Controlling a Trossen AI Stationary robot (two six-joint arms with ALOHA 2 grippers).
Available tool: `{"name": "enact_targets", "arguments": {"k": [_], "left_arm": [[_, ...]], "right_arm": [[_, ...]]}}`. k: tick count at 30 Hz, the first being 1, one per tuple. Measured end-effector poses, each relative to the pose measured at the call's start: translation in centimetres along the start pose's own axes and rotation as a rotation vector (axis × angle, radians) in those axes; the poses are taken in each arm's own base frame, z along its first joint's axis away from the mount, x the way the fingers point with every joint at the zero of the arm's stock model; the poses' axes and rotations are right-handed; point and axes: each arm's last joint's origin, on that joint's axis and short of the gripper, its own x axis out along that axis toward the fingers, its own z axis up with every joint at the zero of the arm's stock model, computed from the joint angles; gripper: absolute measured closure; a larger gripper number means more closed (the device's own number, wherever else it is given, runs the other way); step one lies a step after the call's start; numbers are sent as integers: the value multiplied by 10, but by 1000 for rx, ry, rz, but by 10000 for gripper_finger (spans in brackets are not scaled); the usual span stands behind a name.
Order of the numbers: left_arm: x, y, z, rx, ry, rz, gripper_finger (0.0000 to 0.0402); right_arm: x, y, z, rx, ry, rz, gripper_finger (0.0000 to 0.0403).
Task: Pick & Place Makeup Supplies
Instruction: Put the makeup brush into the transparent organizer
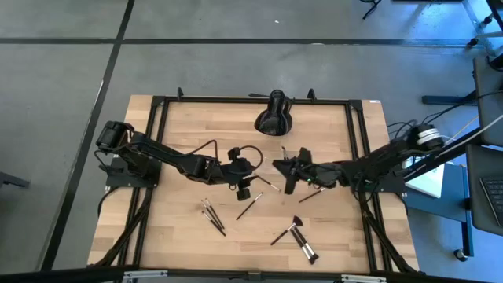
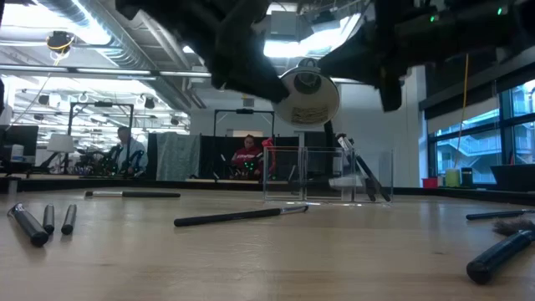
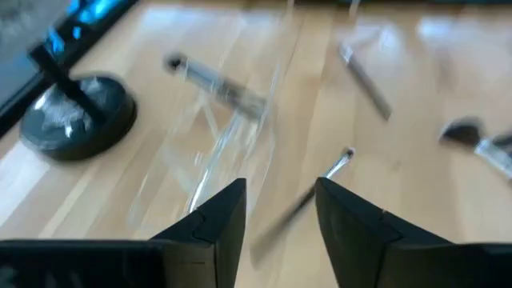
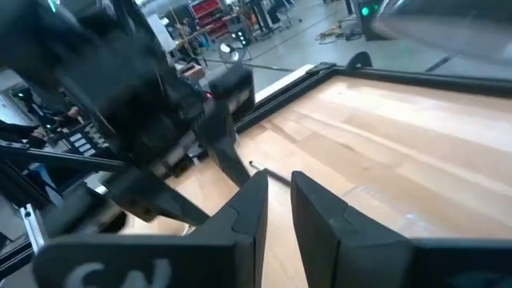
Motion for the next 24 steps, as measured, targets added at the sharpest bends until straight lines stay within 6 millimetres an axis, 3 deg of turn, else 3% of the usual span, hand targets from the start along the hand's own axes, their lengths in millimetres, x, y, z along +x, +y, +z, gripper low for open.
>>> {"name": "enact_targets", "arguments": {"k": [4, 12, 17, 24], "left_arm": [[-1, 2, -10, 25, 98, 22, 243], [4, -2, -14, 114, 85, -85, 244], [40, -1, -23, 204, 99, -273, 242], [97, -2, -26, 279, 154, -257, 240]], "right_arm": [[-15, -5, 14, 20, 61, -34, 345], [-28, -8, 3, 97, 195, -81, 345], [-31, 0, 4, 128, 199, -4, 345], [-35, 7, 2, 122, 218, 61, 345]]}}
